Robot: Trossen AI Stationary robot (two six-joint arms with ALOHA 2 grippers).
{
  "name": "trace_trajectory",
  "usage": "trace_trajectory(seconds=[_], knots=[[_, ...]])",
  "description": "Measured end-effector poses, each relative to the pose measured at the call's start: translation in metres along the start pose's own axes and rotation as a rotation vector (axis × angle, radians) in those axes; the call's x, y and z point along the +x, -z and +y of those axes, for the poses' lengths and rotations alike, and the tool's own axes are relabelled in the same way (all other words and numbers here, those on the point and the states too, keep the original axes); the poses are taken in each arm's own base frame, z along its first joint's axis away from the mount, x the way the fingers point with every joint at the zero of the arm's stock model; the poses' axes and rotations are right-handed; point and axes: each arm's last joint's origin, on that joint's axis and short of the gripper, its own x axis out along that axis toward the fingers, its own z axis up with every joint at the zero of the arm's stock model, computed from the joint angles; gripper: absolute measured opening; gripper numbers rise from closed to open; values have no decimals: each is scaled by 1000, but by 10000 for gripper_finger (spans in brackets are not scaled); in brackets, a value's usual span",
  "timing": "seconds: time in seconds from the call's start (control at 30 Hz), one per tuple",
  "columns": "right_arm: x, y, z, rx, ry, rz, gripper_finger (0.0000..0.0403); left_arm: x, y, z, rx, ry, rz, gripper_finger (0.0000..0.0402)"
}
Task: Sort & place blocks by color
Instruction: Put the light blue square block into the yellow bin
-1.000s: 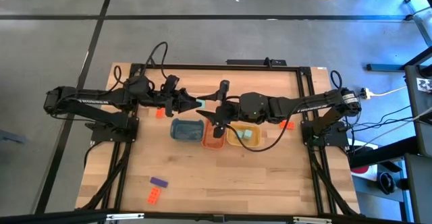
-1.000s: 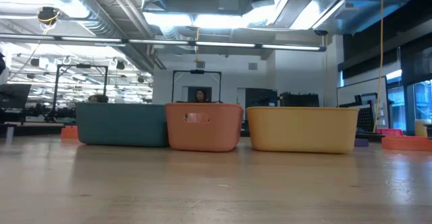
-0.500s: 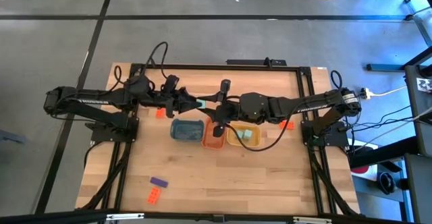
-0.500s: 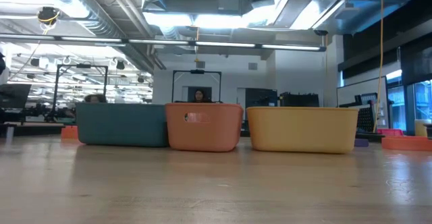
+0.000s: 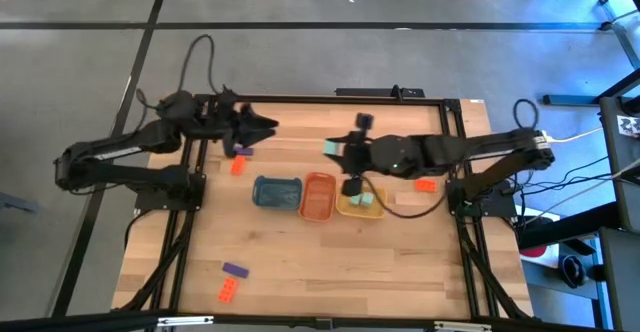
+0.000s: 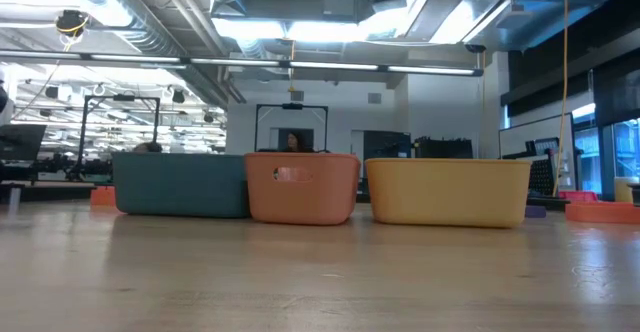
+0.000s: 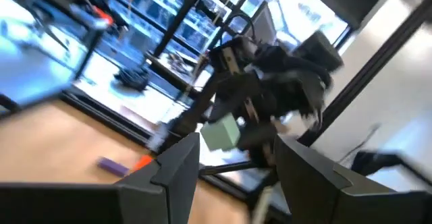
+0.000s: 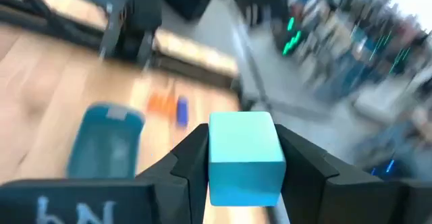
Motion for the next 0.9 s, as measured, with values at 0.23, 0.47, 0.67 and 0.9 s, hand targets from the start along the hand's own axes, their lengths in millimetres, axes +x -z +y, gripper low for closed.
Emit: trace_trajectory(seconds=[0.23,0.47,0.67,0.9], knots=[[-35,40,-4,207,-38,168,134,-26,5,-14,223,-52,35,174],[-58,84,19,473,-62,99,134,-32,37,-9,240,-6,-39,163],[-60,87,30,612,-148,-107,134,-34,69,6,200,42,-107,160],[-61,83,30,606,-221,-155,134,-33,74,10,221,7,-80,158]])
